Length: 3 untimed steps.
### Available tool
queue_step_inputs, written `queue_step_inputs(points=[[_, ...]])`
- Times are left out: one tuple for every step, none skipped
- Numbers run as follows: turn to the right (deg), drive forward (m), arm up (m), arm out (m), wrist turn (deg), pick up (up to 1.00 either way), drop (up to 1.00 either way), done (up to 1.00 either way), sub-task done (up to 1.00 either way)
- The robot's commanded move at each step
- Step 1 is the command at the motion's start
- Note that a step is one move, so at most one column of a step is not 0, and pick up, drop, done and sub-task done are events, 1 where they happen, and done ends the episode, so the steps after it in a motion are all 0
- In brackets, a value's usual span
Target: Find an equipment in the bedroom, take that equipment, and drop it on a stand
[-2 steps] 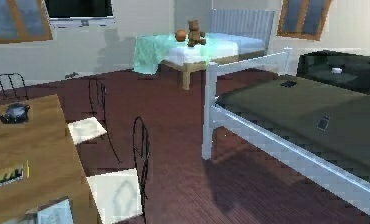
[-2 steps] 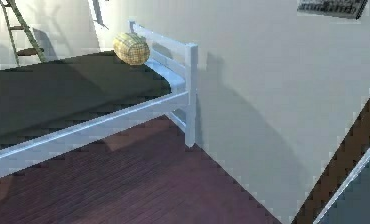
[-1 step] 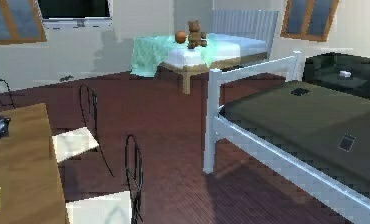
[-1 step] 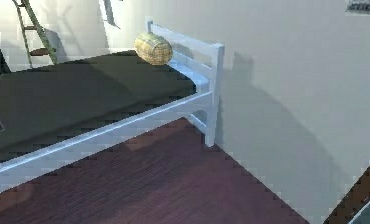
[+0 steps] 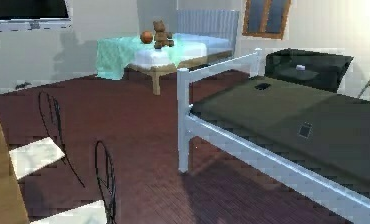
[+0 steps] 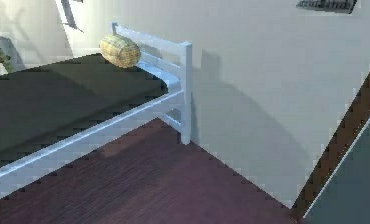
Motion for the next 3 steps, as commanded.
queue_step_inputs(points=[[0.0, 0.65, 0.00, 0.00, 0.0, 0.00, 0.00, 0.00, 0.00], [-21.0, 0.00, 0.00, 0.00, 0.0, 0.00, 0.00, 0.00, 0.00], [0.0, 1.00, 0.00, 0.00, 0.0, 0.00, 0.00, 0.00, 0.00]])
